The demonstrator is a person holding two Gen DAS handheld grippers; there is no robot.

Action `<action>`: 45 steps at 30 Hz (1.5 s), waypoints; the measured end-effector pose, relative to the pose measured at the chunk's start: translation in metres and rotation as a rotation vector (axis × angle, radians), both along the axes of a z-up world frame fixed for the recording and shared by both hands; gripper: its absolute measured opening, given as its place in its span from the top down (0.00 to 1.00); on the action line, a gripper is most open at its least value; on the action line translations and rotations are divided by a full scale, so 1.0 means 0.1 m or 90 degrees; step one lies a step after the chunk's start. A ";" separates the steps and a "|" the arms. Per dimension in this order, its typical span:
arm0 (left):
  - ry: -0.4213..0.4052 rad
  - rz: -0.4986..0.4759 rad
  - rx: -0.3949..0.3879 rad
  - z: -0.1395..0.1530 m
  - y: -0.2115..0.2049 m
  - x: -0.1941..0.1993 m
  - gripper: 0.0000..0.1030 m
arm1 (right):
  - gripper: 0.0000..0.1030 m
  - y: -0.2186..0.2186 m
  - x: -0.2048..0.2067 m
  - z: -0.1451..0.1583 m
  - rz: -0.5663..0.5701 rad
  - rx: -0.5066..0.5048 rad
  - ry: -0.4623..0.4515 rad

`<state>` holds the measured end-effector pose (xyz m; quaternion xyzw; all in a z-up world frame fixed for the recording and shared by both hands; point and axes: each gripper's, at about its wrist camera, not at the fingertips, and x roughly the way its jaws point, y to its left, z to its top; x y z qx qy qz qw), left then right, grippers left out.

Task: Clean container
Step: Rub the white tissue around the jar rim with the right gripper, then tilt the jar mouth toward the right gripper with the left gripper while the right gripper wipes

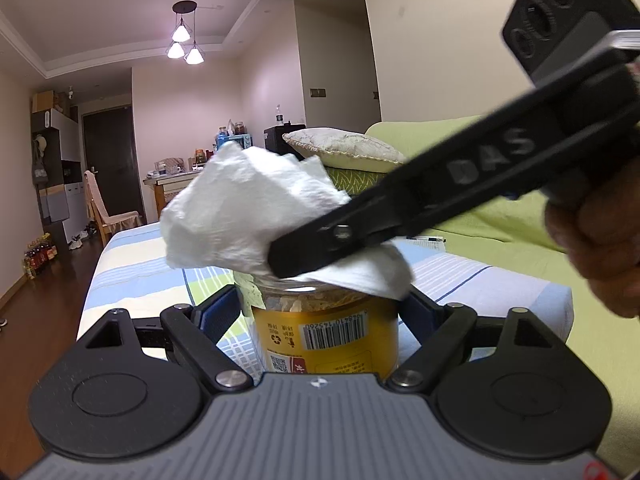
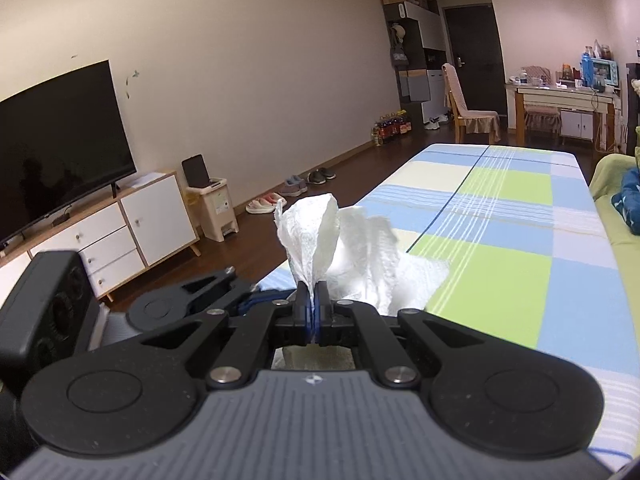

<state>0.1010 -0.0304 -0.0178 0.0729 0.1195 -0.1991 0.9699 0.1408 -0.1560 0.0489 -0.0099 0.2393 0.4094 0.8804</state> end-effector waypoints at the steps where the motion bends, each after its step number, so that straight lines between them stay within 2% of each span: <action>1: 0.000 0.000 0.000 0.00 -0.01 -0.01 0.17 | 1.00 -0.02 0.02 0.00 -0.007 -0.002 -0.004; 9: -0.001 -0.001 -0.001 0.01 -0.02 -0.03 0.17 | 1.00 -0.23 -0.11 0.05 -0.034 -0.028 -0.018; 16: -0.003 0.000 -0.003 -0.01 -0.01 0.02 0.17 | 0.99 -0.10 -0.26 0.06 0.001 -0.018 -0.008; 20: 0.002 0.000 0.002 0.00 -0.03 0.04 0.17 | 1.00 -0.04 -0.13 0.02 0.005 0.002 -0.008; 24: 0.012 -0.005 0.011 0.04 -0.04 0.05 0.17 | 1.00 -0.15 0.03 -0.02 -0.033 0.032 0.005; 31: 0.031 -0.032 0.055 0.21 -0.04 0.11 0.13 | 1.00 -0.51 -0.09 0.00 -0.107 0.076 -0.001; 34: 0.048 -0.049 0.067 0.36 -0.05 0.17 0.05 | 1.00 -0.66 -0.13 0.02 -0.133 0.098 -0.003; 38: 0.105 -0.086 0.102 0.50 -0.13 0.34 0.04 | 1.00 -0.77 -0.14 -0.02 -0.147 0.113 0.004; 43: 0.138 -0.088 0.146 0.50 -0.22 0.48 0.05 | 1.00 -0.86 -0.08 -0.11 -0.159 0.120 0.012; 45: 0.147 -0.090 0.164 0.50 -0.26 0.53 0.10 | 1.00 -0.91 -0.04 -0.16 -0.165 0.124 0.017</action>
